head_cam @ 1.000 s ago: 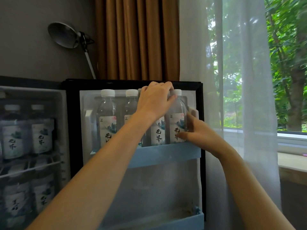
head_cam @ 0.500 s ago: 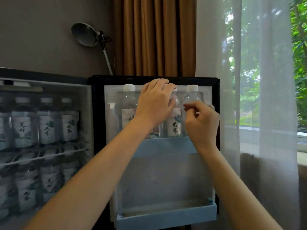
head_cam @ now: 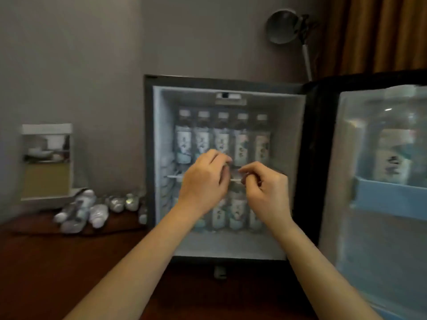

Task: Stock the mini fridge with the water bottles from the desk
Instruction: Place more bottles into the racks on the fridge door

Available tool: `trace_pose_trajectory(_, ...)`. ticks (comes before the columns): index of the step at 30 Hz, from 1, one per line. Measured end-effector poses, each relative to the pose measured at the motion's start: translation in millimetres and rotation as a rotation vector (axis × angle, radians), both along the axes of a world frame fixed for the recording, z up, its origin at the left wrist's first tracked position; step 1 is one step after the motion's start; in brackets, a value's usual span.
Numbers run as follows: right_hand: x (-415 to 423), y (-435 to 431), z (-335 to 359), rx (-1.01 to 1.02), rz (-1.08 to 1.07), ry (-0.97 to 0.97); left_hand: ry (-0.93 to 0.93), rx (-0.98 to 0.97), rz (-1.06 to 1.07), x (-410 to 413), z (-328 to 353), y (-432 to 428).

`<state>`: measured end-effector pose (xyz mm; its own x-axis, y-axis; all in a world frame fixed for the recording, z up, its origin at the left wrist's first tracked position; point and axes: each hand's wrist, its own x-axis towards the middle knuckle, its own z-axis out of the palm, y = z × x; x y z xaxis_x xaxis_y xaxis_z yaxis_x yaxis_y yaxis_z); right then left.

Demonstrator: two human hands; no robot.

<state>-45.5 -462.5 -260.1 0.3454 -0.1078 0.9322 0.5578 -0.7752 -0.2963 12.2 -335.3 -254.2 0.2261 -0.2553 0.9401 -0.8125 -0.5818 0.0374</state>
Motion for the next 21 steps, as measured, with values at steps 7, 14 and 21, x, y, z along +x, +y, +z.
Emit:
trace_pose_trajectory(7, 92, 138, -69, -0.099, 0.259, 0.395, 0.233, -0.032, 0.297, 51, -72, 156)
trace_pose_trajectory(14, 170, 245, -134, -0.217, 0.366, 0.744, 0.591, -0.096, 0.598, 99, -144, 264)
trace_pose_trajectory(21, 254, 307, -160, -0.320, 0.241, 0.967, 0.894, -0.223, 0.768, 172, -191, 311)
